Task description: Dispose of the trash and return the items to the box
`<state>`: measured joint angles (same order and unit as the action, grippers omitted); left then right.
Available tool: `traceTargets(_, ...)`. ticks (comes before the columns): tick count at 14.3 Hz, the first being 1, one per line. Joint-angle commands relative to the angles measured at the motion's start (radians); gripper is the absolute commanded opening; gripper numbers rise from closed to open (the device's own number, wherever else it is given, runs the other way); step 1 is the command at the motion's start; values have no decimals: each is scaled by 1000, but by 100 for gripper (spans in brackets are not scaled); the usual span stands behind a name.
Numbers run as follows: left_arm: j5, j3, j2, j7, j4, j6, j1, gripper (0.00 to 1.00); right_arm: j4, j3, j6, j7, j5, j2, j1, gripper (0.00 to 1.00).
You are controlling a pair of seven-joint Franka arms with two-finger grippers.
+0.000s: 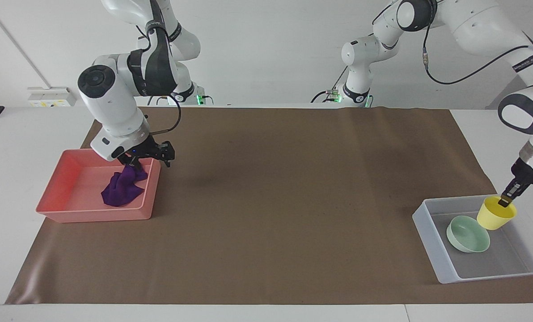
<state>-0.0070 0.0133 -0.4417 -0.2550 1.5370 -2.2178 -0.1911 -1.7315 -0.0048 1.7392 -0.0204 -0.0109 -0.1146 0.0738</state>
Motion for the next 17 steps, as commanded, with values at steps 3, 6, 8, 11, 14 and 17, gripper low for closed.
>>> traceTargets(3, 21, -3, -12, 90, 57, -20, 24, 26, 179, -6, -208, -59, -20, 6, -22, 91)
traceTargets(6, 22, -1, 10, 94, 48, -11, 38, 100, 201, -10, -276, -121, -20, 48, -43, 94)
traceTargets(8, 22, -3, 111, 94, 64, 41, 53, 100, 196, -10, -320, -119, -20, 85, -48, 94)
traceTargets(11, 25, -4, 329, 127, 151, 321, 99, 100, 159, -9, -340, -115, -14, 124, -57, 99)
traceTargets(14, 41, -10, 587, 164, 345, 435, 182, 100, 101, -9, -342, -116, -12, 156, -55, 99)
traceTargets(17, 56, -15, 598, 193, 211, 638, 228, 100, 73, -9, -357, -124, -12, 173, -57, 99)
